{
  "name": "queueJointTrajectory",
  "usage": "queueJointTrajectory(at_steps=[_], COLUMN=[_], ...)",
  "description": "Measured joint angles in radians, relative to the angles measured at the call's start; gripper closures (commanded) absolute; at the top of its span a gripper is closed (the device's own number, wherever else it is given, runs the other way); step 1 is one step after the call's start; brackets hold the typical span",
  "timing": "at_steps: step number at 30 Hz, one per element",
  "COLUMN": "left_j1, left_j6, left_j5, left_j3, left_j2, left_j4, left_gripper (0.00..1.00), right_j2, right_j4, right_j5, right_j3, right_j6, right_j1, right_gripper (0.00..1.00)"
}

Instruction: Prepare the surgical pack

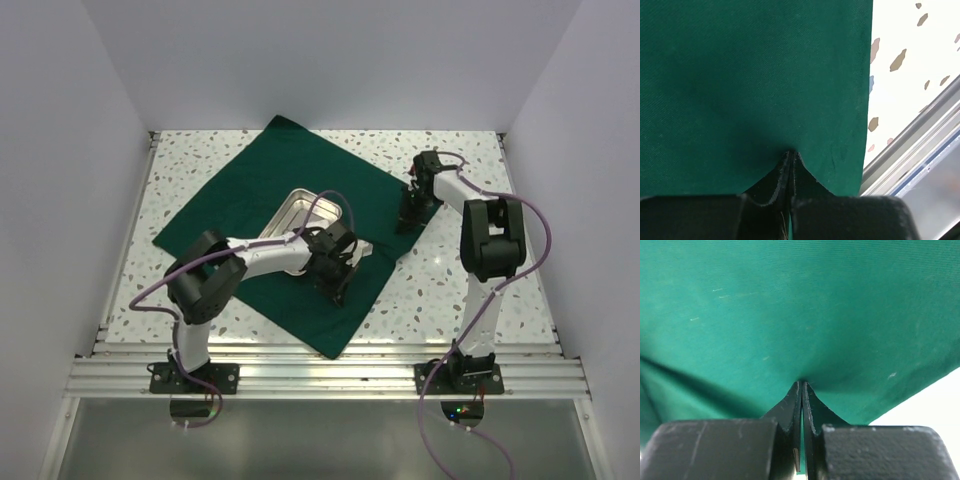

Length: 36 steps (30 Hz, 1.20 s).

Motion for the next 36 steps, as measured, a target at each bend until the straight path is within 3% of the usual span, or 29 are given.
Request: queueJointTrajectory(at_steps=[9, 17, 20, 24, 30, 33, 35, 36], left_j1=[0.005, 0.002, -0.001, 0.042, 0.314, 0.424, 0.472, 0.488], left_j6=[-0.068, -0.072, -0.054, -0.041, -0.035, -0.014, -0.01, -0.011], left_j5=[0.019, 0.002, -0.065, -0.123, -0.121, -0.133, -0.132, -0.13], left_j3=[-0.217, -0.309, -0.245, -0.059, 0.174, 0.232, 0.247, 0.247], left_j2=[-0.138, -0.232, -0.231, -0.233, -0.249, -0.246, -0.245, -0.245], left_j4=[0.107, 0.066, -0.04, -0.151, -0.162, -0.2, -0.222, -0.232], left_gripper=[1.0, 0.98, 0.89, 0.87, 0.83, 0.73, 0.62, 0.6], right_j2=[0.08, 0.089, 0.058, 0.016, -0.05, -0.077, -0.093, -0.1], right_j4=[-0.083, -0.116, -0.101, -0.085, -0.079, -0.082, -0.084, -0.085], right_j5=[0.008, -0.013, -0.007, -0.001, 0.015, 0.02, 0.026, 0.031], right_j3=[0.097, 0.102, 0.055, -0.012, -0.108, -0.147, -0.168, -0.175], right_j6=[-0.001, 0.012, 0.014, 0.019, 0.028, 0.027, 0.026, 0.025], right_j1=[-0.024, -0.054, -0.071, -0.099, -0.138, -0.147, -0.148, -0.148], right_gripper=[1.0, 1.0, 1.0, 1.0, 1.0, 1.0, 0.95, 0.87])
